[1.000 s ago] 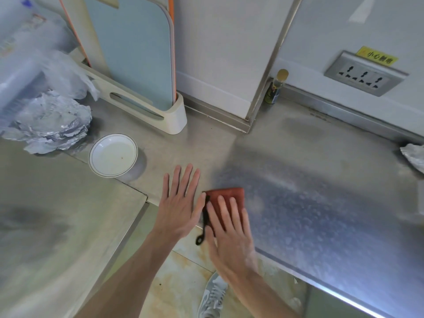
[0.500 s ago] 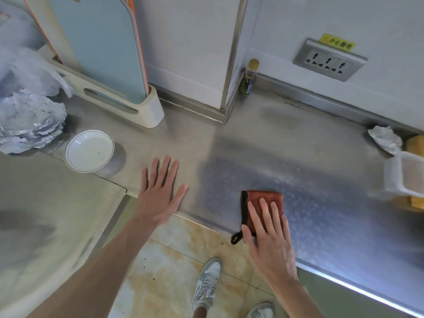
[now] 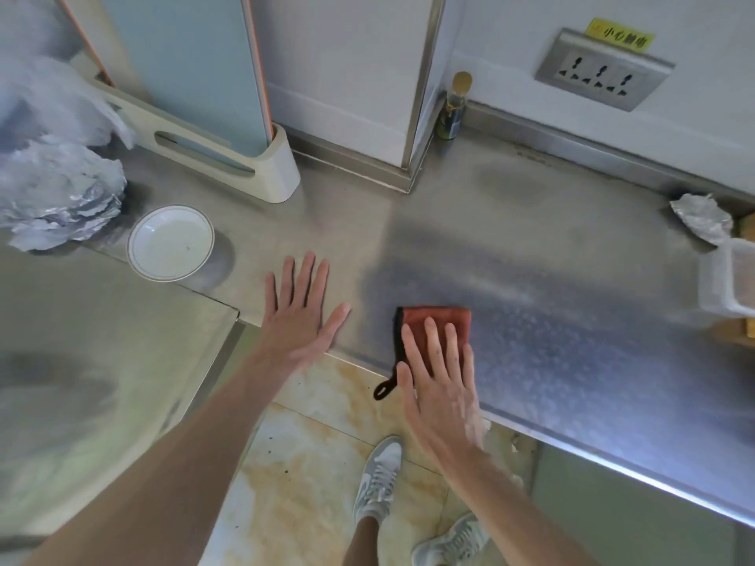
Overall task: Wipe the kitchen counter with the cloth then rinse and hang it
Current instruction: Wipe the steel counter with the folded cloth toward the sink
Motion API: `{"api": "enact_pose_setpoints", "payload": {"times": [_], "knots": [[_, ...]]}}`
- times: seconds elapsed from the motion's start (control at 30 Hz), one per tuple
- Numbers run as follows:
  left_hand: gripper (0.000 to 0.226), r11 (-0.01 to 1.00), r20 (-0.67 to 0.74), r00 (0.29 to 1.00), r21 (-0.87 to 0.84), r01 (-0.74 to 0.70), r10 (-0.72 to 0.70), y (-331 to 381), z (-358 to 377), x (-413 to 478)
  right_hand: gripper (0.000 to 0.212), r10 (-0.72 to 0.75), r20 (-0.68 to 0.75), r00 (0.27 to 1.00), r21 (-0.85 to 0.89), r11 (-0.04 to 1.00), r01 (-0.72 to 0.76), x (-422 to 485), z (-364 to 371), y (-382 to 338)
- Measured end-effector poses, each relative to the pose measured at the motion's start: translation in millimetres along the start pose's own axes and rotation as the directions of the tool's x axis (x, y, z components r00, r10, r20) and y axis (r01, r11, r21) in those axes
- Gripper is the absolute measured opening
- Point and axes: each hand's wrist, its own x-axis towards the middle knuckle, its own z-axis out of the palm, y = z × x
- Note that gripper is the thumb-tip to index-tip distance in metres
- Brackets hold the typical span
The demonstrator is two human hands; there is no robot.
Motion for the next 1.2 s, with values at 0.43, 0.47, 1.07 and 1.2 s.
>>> {"api": "enact_pose_setpoints", "payload": {"times": [0.43, 0.47, 1.07, 1.2], "knots": [[0.063, 0.984, -0.018, 1.0, -0.177, -0.003, 0.0, 0, -20, -6, 0.054, -0.134, -0.022, 0.991, 0.082, 0.987, 0.135, 39, 16, -70], [0.063, 0.985, -0.03, 1.0, -0.174, -0.006, 0.001, 3, -21, -7, 0.054, -0.097, -0.024, 0.995, 0.083, 0.992, 0.098, 30, 14, -55], [0.057, 0.925, -0.058, 0.923, 0.046, -0.377, 0.38, 202, 27, -9, 0.064, 0.559, -0.081, 0.826, 0.003, 0.828, -0.56, -178, -38, 350], [0.056, 0.891, -0.042, 0.893, 0.115, -0.44, 0.447, 212, 31, -12, 0.068, 0.556, -0.014, 0.831, -0.019, 0.831, -0.556, -188, -34, 379]]}}
